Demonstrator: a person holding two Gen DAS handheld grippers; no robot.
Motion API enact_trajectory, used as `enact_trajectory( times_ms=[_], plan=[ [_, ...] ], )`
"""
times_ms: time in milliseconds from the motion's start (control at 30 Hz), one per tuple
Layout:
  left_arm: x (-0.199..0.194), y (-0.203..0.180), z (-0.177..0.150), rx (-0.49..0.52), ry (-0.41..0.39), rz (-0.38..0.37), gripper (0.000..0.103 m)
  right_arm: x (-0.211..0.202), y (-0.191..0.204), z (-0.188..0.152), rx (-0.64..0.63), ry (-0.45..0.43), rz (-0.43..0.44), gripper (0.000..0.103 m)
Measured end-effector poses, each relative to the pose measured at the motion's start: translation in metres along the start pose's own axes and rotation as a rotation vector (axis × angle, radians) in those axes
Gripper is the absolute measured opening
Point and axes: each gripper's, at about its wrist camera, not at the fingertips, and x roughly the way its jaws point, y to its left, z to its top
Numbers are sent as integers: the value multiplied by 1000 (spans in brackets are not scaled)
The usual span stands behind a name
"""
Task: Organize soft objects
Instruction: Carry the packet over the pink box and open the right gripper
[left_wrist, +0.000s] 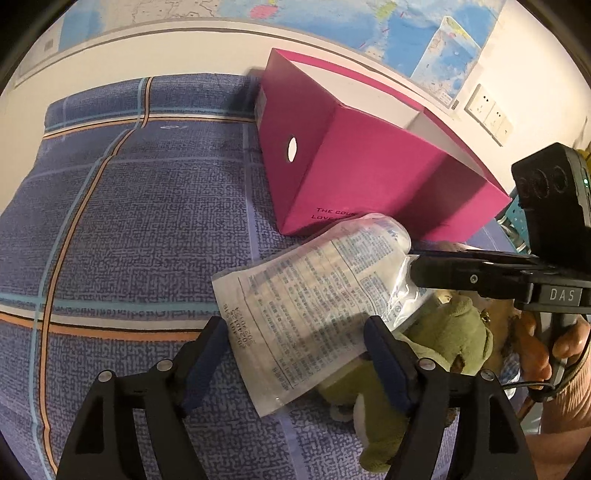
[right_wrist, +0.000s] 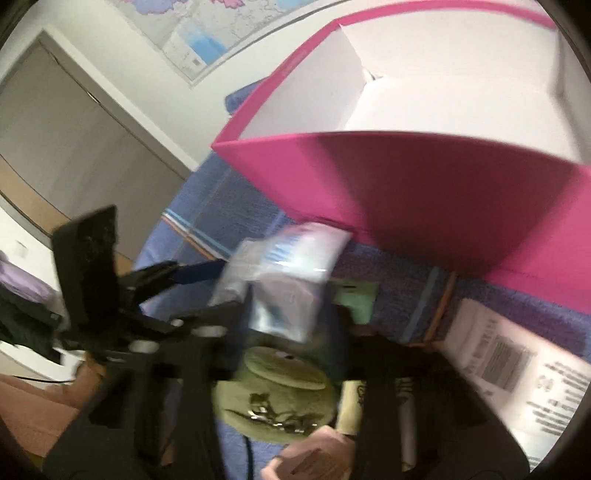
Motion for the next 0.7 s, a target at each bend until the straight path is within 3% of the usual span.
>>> enact_trajectory(
  times_ms=[67,200,333,433,567,700],
  plan=[
    [-1,3,0,-16,-7,-1,80,-3,-1,-3,-10,-15,-23,16],
    [-6,11,1,-66,-14,-35,83,-17,4,-8,-53,-67,-35,14],
    [-3,9,2,-43,9,-69,84,-26,7,-12,-95,-105,-50,14],
    [2,4,4,-28,43,-154,88,-30,9,-16,-107,-122,-42,14],
    [5,1,10,-37,48,-204,88,-36,17,-25,-144,-143,-59,13],
    [-8,-4,14,-59,7,-238,87,-44,19,-29,-140,-162,-80,13]
  ],
)
